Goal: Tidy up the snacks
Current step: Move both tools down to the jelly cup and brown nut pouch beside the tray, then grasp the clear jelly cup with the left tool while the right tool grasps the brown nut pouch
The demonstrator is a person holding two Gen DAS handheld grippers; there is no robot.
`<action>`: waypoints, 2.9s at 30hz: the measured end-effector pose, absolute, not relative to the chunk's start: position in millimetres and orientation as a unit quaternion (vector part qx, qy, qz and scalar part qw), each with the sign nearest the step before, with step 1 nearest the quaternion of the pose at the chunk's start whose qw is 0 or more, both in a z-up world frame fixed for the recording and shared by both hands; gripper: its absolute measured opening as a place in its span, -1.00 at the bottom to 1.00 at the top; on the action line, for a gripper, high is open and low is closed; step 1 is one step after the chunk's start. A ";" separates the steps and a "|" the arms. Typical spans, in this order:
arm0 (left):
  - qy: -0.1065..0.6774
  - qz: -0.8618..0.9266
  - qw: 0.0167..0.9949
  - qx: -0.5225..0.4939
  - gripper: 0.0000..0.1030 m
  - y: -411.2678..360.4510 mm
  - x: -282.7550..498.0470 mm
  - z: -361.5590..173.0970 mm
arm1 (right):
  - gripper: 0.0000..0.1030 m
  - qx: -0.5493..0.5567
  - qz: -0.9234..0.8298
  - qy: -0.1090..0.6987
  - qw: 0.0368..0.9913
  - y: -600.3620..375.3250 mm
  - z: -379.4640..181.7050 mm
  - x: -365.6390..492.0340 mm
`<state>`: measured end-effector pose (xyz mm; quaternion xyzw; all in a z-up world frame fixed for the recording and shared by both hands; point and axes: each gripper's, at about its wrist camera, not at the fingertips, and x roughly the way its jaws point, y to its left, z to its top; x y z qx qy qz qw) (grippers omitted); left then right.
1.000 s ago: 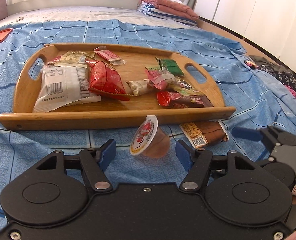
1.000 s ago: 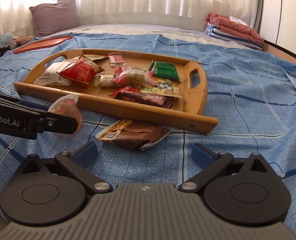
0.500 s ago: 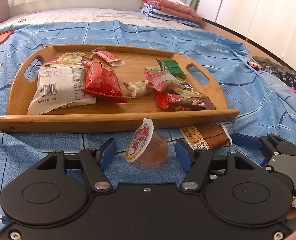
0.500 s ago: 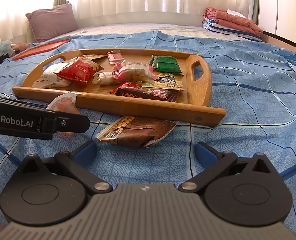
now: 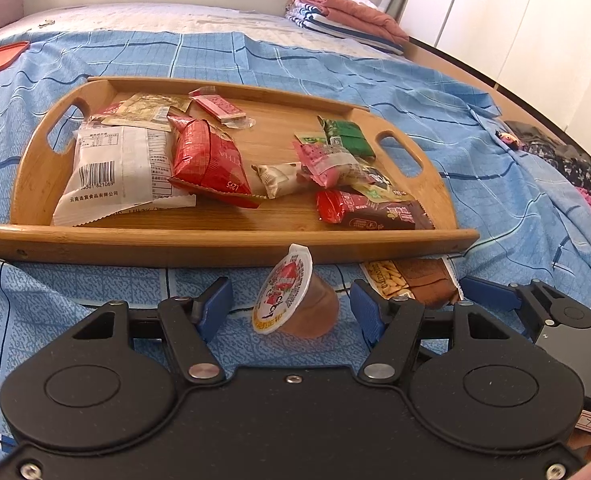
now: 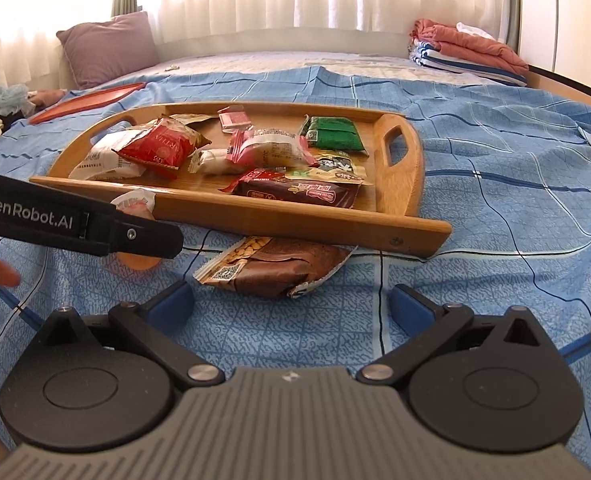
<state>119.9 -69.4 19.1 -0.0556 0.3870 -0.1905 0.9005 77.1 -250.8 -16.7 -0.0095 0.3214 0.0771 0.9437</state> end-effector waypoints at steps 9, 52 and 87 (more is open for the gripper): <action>0.385 -0.194 0.901 -0.052 0.24 -68.5 120.0 19.9 | 1.00 -0.025 0.077 0.330 0.941 -246.3 -15.1 81.8; 0.300 -0.136 0.942 0.066 -0.17 -28.9 68.3 43.2 | 1.00 -0.034 0.082 0.345 0.934 -241.5 -13.7 94.5; 0.316 -0.135 0.937 0.055 -0.17 -38.5 70.8 18.3 | 0.48 -0.033 0.076 0.324 0.943 -227.6 -2.7 97.5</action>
